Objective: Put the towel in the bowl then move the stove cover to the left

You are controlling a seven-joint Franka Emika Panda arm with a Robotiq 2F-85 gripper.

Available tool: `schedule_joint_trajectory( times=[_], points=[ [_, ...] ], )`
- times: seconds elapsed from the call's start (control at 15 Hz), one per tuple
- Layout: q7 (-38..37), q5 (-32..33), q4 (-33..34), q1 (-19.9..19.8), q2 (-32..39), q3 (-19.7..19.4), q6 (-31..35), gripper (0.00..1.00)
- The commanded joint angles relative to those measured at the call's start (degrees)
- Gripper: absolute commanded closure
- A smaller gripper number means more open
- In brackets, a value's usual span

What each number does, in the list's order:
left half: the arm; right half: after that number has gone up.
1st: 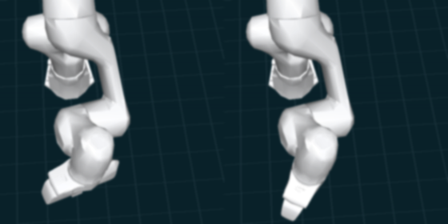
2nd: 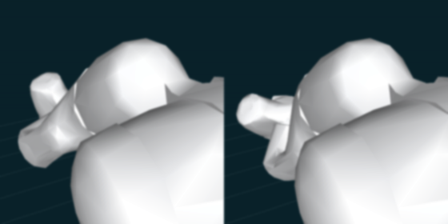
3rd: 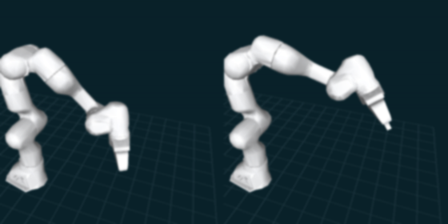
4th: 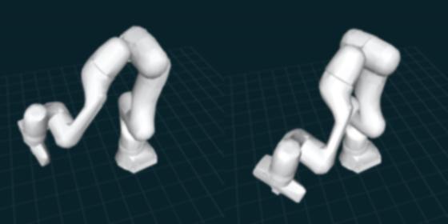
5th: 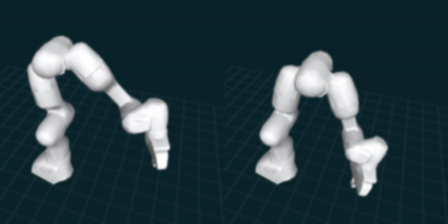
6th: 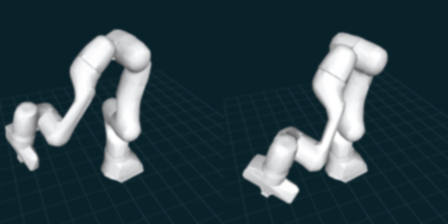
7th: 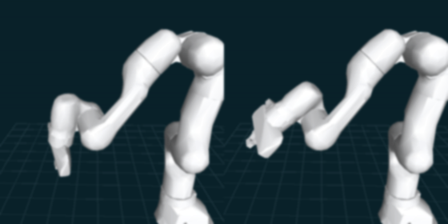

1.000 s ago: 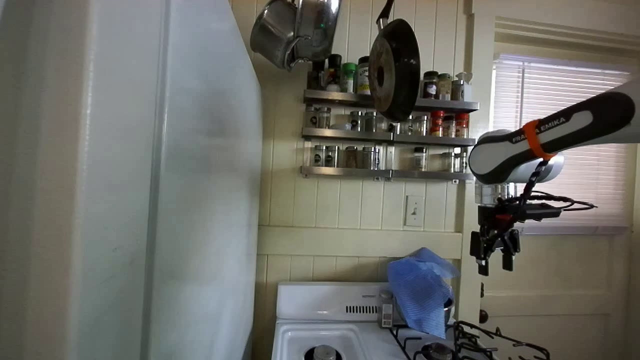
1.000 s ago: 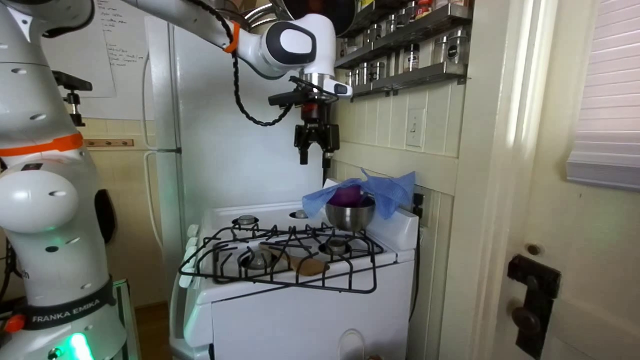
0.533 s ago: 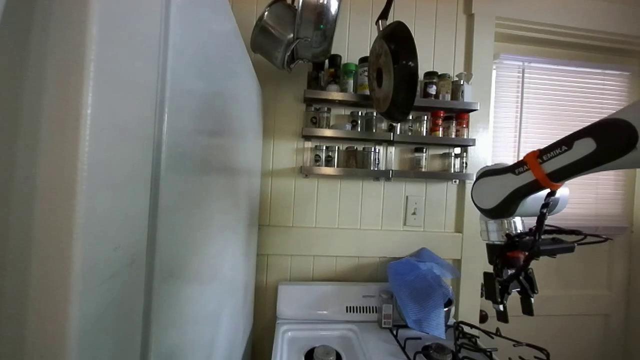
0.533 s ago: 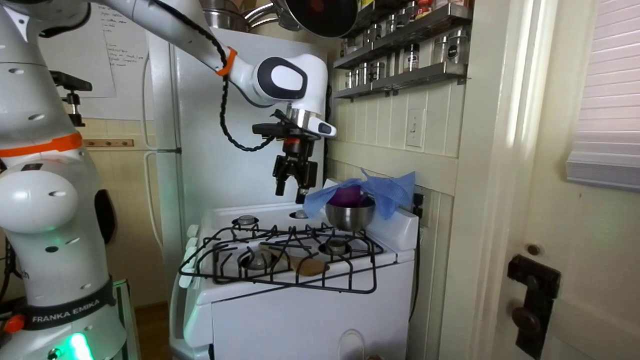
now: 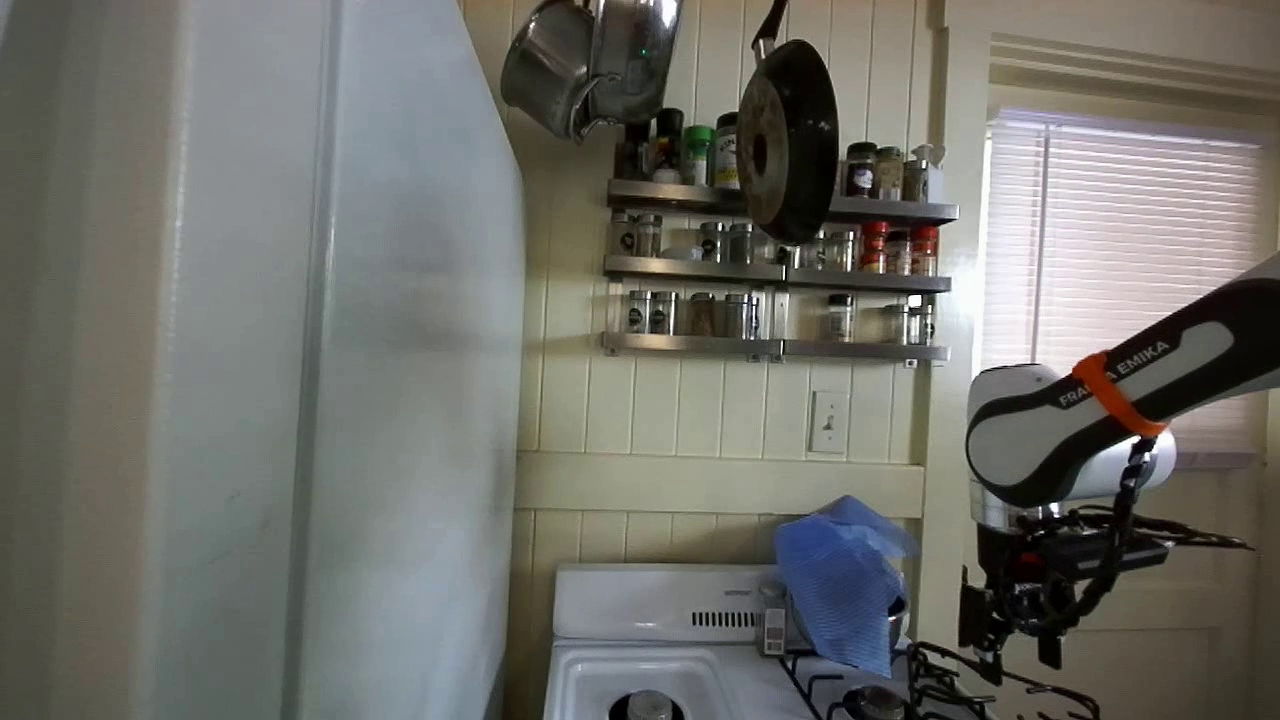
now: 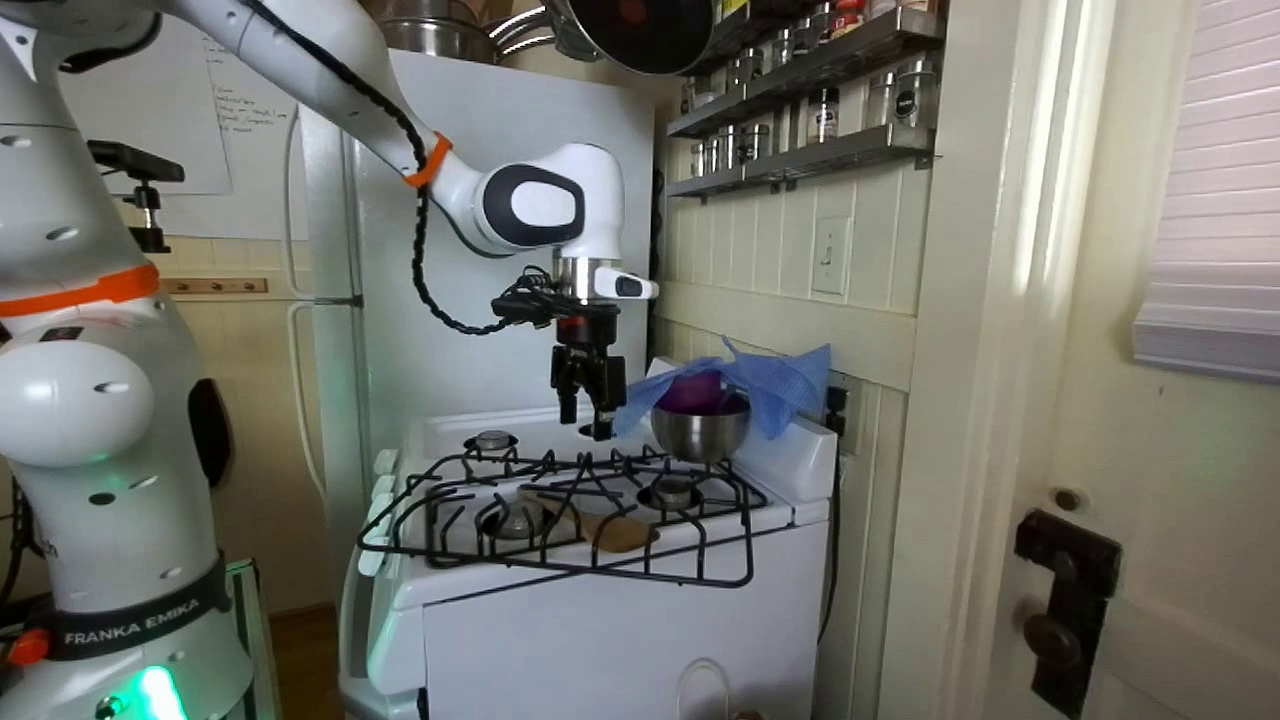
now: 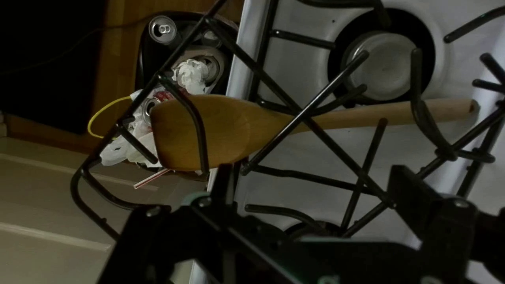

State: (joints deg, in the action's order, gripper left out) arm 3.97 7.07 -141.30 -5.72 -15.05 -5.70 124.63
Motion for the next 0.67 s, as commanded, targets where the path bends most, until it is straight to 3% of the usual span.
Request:
schedule_joint_trajectory(
  times=[0.0, 0.6],
  points=[
    [-0.7, 0.4, -0.2, -0.2, -0.3, 0.2, 0.9, 0.00],
    [-3.9, -1.4, -6.8, -1.1, -1.3, -1.0, 3.3, 0.00]
  ],
)
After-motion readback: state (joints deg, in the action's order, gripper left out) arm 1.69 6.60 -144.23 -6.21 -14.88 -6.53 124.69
